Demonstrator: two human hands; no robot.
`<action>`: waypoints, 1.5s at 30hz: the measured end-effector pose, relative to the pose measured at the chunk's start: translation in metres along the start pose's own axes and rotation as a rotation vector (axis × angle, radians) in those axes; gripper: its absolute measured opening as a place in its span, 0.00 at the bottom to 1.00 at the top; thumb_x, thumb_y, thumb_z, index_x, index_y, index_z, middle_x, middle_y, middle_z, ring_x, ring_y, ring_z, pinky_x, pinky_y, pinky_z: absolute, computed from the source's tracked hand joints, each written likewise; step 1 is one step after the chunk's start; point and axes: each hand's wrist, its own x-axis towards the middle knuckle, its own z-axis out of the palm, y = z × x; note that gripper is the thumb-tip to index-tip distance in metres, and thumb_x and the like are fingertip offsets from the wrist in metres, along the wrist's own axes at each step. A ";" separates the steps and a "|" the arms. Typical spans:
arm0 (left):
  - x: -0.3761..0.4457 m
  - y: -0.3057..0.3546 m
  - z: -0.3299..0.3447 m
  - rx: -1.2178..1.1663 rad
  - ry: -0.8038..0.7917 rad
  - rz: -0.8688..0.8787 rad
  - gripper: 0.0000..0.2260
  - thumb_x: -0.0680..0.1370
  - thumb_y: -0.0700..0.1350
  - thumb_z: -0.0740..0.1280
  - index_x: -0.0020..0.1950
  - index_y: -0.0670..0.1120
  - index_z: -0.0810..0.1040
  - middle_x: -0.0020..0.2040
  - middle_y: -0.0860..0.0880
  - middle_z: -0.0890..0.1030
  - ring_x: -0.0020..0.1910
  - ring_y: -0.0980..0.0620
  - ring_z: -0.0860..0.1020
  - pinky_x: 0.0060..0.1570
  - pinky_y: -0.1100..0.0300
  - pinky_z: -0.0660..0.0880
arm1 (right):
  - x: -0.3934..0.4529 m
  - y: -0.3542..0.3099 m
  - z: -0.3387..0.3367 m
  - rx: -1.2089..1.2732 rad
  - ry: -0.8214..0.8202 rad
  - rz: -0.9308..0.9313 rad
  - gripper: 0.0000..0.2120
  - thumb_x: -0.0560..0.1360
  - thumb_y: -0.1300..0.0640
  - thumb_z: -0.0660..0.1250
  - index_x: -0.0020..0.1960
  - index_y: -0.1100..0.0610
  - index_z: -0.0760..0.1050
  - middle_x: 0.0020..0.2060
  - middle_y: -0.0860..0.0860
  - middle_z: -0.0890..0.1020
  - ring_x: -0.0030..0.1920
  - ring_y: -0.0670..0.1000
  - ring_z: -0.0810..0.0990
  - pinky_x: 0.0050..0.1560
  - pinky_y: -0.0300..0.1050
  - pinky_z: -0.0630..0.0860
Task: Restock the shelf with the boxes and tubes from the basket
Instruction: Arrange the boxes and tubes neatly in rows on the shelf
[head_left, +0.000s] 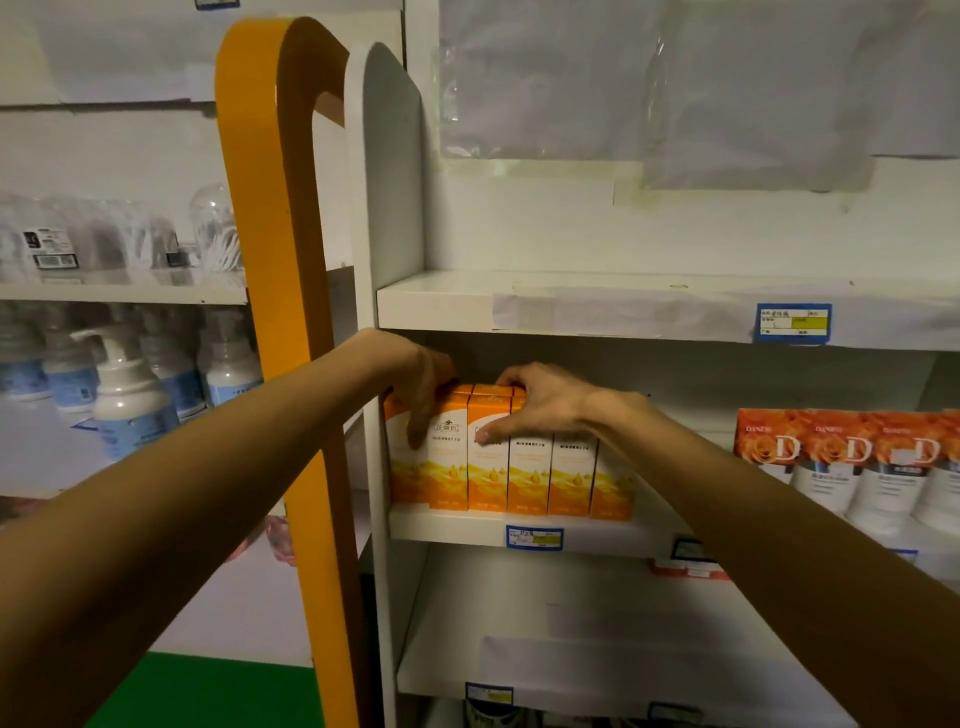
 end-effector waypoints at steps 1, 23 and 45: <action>0.000 0.000 -0.001 -0.001 -0.005 0.001 0.40 0.65 0.45 0.82 0.72 0.51 0.68 0.66 0.48 0.76 0.64 0.41 0.76 0.62 0.43 0.77 | 0.000 0.000 0.000 0.002 0.002 -0.003 0.39 0.59 0.31 0.77 0.64 0.45 0.71 0.55 0.45 0.79 0.53 0.50 0.80 0.57 0.52 0.80; 0.010 -0.002 0.007 -0.164 0.002 0.079 0.36 0.62 0.50 0.84 0.66 0.52 0.72 0.60 0.50 0.80 0.60 0.44 0.79 0.62 0.44 0.77 | 0.001 0.001 -0.002 -0.002 -0.017 -0.026 0.40 0.56 0.30 0.76 0.63 0.44 0.72 0.53 0.44 0.80 0.51 0.47 0.81 0.54 0.50 0.81; 0.019 -0.007 0.013 -0.203 -0.025 0.065 0.42 0.58 0.54 0.84 0.69 0.53 0.70 0.61 0.51 0.79 0.61 0.44 0.78 0.62 0.43 0.76 | 0.000 0.000 0.001 -0.086 -0.025 -0.055 0.36 0.61 0.29 0.75 0.63 0.46 0.73 0.51 0.43 0.81 0.49 0.46 0.82 0.54 0.49 0.81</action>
